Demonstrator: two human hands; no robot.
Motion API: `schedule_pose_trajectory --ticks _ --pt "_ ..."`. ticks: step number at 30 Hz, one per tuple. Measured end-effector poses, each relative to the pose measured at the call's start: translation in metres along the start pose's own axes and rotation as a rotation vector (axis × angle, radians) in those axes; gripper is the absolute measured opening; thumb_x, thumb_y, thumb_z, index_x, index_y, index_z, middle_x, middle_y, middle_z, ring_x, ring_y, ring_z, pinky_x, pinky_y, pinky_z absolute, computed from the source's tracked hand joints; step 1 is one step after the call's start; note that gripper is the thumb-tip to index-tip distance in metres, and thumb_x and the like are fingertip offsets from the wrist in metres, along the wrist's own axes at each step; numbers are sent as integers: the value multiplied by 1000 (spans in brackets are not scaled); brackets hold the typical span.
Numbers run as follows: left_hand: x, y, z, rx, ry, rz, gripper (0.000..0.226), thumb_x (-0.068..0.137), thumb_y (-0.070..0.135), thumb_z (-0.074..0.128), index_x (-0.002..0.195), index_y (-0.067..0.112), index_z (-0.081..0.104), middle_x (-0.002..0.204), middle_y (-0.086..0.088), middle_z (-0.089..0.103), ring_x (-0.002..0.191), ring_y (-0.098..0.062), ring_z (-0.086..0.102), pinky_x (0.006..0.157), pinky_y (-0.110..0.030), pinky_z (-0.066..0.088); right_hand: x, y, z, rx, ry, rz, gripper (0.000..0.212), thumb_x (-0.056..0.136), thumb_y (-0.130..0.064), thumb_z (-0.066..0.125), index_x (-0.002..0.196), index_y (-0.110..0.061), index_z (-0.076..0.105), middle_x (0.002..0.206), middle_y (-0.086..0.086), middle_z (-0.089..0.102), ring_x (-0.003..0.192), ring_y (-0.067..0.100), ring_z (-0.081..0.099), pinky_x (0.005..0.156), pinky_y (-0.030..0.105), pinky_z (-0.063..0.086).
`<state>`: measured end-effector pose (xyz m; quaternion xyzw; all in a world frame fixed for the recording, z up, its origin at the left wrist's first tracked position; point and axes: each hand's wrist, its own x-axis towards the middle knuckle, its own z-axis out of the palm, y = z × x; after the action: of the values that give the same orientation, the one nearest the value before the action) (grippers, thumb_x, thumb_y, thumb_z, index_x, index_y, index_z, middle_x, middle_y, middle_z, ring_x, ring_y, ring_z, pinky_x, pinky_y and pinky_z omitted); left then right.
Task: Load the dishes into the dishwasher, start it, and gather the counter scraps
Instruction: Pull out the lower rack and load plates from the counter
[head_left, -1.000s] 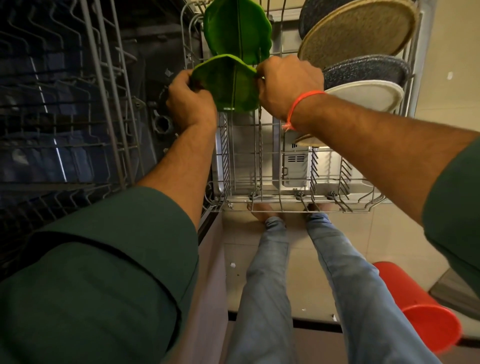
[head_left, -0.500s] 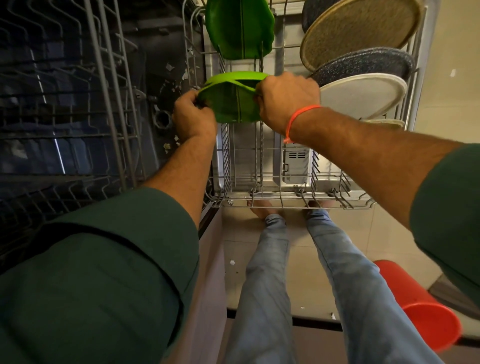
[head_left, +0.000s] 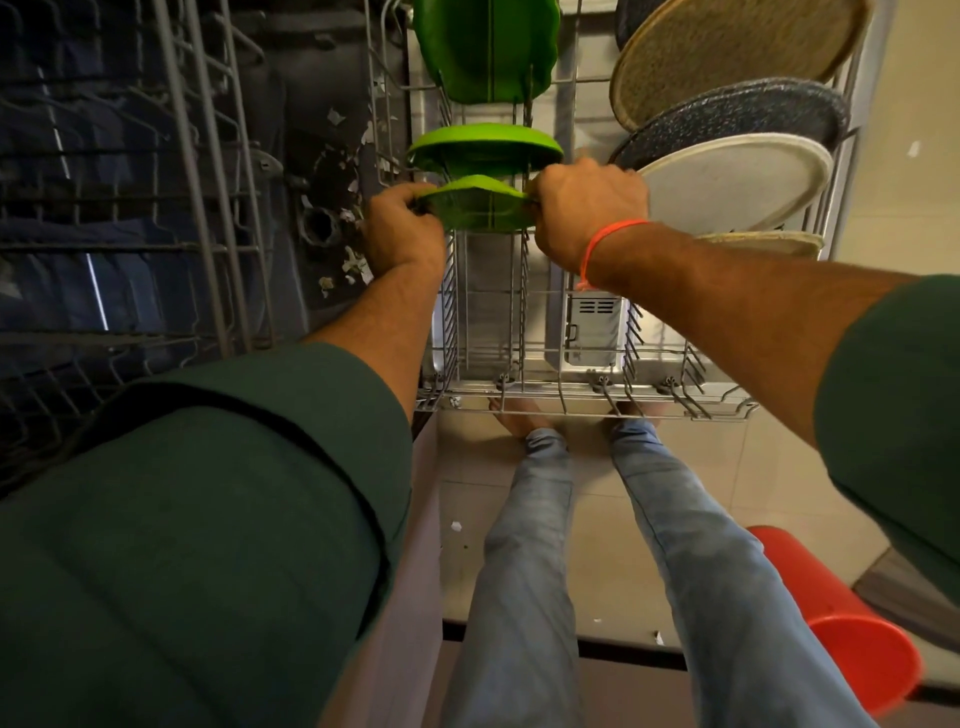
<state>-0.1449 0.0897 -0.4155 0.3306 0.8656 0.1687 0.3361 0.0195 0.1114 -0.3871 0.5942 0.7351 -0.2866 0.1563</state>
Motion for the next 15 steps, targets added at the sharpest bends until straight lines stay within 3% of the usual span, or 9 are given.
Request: schedule_pose_trajectory --ticks 8,15 --pt "8 -1 3 54 -33 -12 32 97 3 57 122 17 71 120 -5 70 112 -20 63 89 -23 50 12 4 8 70 5 28 30 99 -27 54 128 -20 60 116 15 64 105 41 63 93 52 49" --pt "9 0 -2 57 -27 -90 37 96 3 57 125 22 69 122 -3 68 114 -20 63 85 -19 47 8 4 7 100 -47 11 35 99 -32 54 133 -21 56 119 15 64 107 40 63 89 49 50"
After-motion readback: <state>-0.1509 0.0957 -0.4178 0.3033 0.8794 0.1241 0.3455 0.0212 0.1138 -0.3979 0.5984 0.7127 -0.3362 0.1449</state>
